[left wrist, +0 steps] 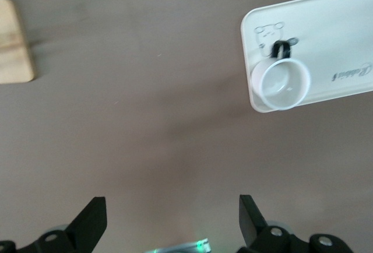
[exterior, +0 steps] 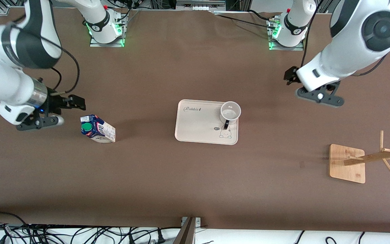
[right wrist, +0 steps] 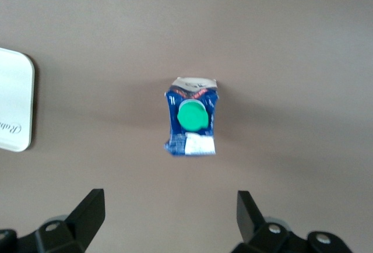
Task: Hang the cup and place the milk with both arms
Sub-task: 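Release the carton with the right gripper while the left gripper reaches the mug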
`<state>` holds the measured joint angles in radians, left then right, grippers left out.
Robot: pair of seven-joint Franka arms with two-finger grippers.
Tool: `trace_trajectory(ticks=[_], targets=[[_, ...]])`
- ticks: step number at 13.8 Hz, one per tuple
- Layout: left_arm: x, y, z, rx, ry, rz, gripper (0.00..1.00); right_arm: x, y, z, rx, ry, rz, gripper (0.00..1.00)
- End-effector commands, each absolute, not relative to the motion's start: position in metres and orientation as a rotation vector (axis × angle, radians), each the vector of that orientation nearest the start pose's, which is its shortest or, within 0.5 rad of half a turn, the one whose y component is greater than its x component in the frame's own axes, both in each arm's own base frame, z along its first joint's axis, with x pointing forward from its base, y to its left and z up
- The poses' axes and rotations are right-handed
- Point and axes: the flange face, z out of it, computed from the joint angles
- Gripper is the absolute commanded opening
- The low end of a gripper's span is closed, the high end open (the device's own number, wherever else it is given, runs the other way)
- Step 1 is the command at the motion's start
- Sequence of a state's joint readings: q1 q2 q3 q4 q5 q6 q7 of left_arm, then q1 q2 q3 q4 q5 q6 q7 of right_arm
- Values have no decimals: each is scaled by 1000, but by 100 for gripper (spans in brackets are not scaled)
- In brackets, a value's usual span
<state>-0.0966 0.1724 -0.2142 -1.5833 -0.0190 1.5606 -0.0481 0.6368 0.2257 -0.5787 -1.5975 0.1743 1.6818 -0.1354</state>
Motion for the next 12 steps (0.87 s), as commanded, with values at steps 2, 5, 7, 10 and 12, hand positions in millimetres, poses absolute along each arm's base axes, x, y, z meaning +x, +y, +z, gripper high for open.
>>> trace_trajectory(ticks=[2, 5, 7, 10, 12], targets=[[598, -205, 469, -3179, 519, 272, 100, 583, 68, 554, -3066, -262, 114, 100], [589, -264, 436, -3154, 662, 262, 100, 574, 61, 562, -3057, -238, 155, 100], [589, -283, 415, -3164, 697, 201, 100, 560, 48, 573, -3037, -232, 138, 100], [574, -314, 385, -3145, 755, 206, 100, 548, 49, 589, -3070, -271, 125, 100], [567, -318, 350, -3143, 766, 194, 100, 536, 45, 597, -3071, -244, 114, 100]])
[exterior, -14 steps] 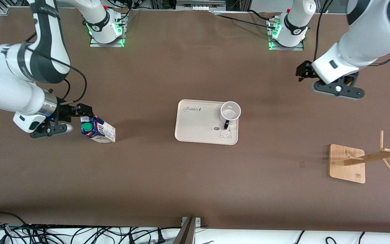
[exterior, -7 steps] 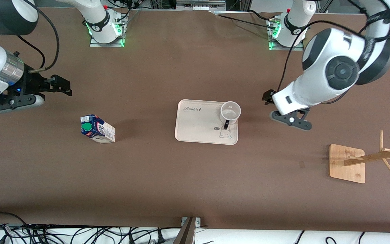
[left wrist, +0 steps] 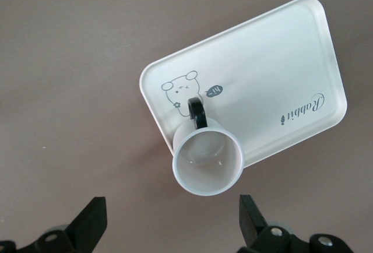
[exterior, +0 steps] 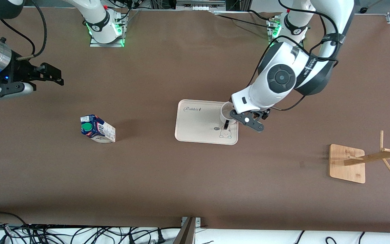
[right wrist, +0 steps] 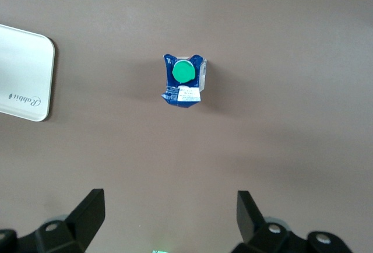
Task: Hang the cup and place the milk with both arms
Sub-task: 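Lower the left gripper and grasp the white mug by its rim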
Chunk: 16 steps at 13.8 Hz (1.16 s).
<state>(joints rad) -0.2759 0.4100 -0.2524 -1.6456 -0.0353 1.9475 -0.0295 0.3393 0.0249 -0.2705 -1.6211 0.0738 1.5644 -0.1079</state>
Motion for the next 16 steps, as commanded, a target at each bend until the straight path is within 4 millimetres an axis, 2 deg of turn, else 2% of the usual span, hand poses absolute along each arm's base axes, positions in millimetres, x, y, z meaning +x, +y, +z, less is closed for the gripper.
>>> trace_trajectory(ticks=[1, 2, 4, 6, 7, 8, 9, 11, 13, 14, 15, 16], targets=[[559, -325, 335, -3143, 782, 178, 100, 531, 45, 598, -3073, -244, 111, 100], [553, -338, 331, -3144, 811, 146, 100, 527, 43, 599, -3076, -239, 104, 100], [551, -345, 316, -3144, 812, 168, 100, 521, 41, 600, -3100, -239, 86, 100], [532, -351, 286, -3140, 713, 281, 100, 523, 42, 602, -3105, -246, 69, 100], [517, -369, 274, -3121, 738, 307, 100, 525, 43, 603, -3111, -250, 60, 100], [510, -378, 267, -3113, 735, 320, 100, 525, 45, 604, -3114, -257, 58, 100], [511, -380, 258, -3117, 728, 322, 87, 526, 43, 601, -3114, -253, 65, 100], [511, -383, 242, -3125, 729, 313, 46, 528, 43, 603, -3116, -255, 60, 100], [512, -385, 233, -3105, 761, 286, 26, 529, 43, 601, -3132, -262, 65, 100], [512, -386, 228, -3086, 785, 273, 4, 533, 45, 604, -3132, -267, 53, 100], [509, -391, 222, -3084, 800, 263, 0, 538, 46, 608, -3132, -270, 39, 100], [509, -393, 222, -3086, 805, 255, 0, 541, 45, 611, -3132, -263, 27, 100]])
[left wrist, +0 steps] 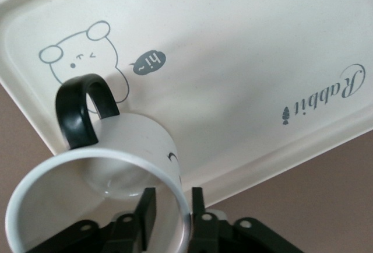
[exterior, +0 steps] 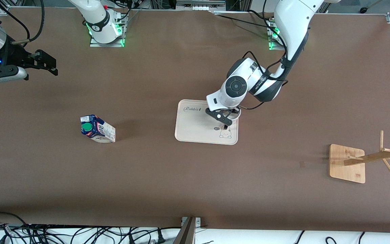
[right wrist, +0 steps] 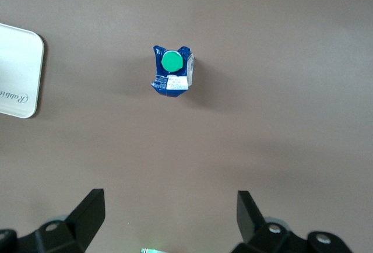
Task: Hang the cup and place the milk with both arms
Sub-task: 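Lift the white mug and carry it to the wooden mug stand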
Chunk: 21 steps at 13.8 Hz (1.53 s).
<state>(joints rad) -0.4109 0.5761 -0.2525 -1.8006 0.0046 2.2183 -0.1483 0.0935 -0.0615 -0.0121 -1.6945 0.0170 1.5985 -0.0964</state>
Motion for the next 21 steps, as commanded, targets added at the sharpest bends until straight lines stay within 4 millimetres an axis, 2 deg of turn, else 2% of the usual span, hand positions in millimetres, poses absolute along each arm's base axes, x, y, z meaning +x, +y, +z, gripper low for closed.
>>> trace_trajectory(ticks=[1, 5, 7, 10, 11, 12, 13, 14, 15, 17, 18, 21], targets=[[511, -393, 225, -3089, 805, 246, 0, 541, 44, 612, -3133, -260, 19, 100], [519, -402, 246, -3146, 649, 204, 0, 546, 43, 609, -3154, -266, 3, 100], [529, -400, 285, -3156, 644, 139, 0, 550, 44, 611, -3150, -268, -46, 100], [547, -385, 361, -3141, 616, 78, 0, 553, 44, 607, -3145, -272, -39, 100], [561, -369, 388, -3153, 564, 42, 0, 555, 45, 606, -3144, -280, -41, 100], [581, -342, 415, -3173, 500, 3, 0, 556, 46, 607, -3148, -286, -60, 100], [596, -306, 445, -3175, 430, 2, 0, 557, 44, 607, -3148, -281, -75, 100], [604, -275, 472, -3178, 388, 30, 0, 557, 44, 607, -3150, -281, -80, 100], [614, -236, 489, -3174, 349, 67, 0, 557, 44, 607, -3149, -269, -80, 100], [633, -175, 519, -3173, 357, 52, 0, 561, 42, 600, -3152, -262, -61, 100], [642, -138, 532, -3169, 371, 38, 0, 563, 39, 595, -3153, -253, -41, 100], [653, -49, 534, -3146, 453, 45, 0, 564, 38, 594, -3154, -273, -43, 100]])
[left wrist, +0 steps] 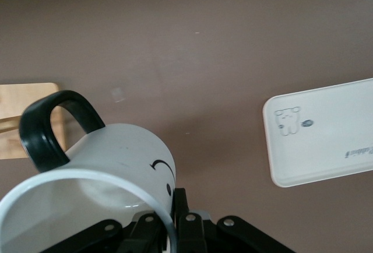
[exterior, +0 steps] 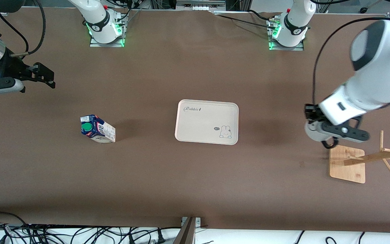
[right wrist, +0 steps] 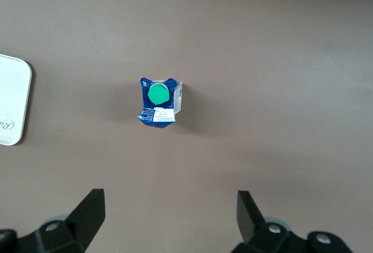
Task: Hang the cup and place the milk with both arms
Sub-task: 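Lift the white mug and carry it to the wooden mug stand, then align the mug handle over a stand peg and lower it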
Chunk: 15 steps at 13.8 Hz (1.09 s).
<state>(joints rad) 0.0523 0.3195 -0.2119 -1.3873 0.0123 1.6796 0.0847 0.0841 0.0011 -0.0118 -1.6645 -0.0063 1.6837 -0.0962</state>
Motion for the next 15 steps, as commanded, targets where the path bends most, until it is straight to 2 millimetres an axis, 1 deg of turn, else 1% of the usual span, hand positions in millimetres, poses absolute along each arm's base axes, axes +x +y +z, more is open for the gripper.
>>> trace_trajectory(ticks=[1, 2, 4, 7, 9, 10, 11, 13, 15], targets=[[656, -24, 532, -3141, 513, 43, 0, 564, 41, 595, -3155, -283, -48, 100], [657, -3, 528, -3146, 554, 45, 0, 565, 39, 594, -3173, -287, -46, 100], [657, 24, 526, -3157, 519, 46, 0, 564, 42, 595, -3190, -304, -48, 100], [655, 32, 519, -3167, 504, 86, 0, 564, 42, 595, -3185, -301, -46, 100], [654, 46, 519, -3172, 477, 89, 0, 564, 42, 595, -3182, -300, -44, 100], [654, 47, 518, -3169, 506, 91, 0, 564, 42, 595, -3181, -294, -44, 100], [655, 51, 513, -3170, 521, 101, 0, 564, 41, 595, -3182, -292, -41, 100], [655, 61, 510, -3174, 522, 105, 0, 563, 41, 594, -3178, -279, -34, 100], [655, 64, 511, -3172, 538, 99, 0, 563, 41, 594, -3167, -268, -32, 100]])
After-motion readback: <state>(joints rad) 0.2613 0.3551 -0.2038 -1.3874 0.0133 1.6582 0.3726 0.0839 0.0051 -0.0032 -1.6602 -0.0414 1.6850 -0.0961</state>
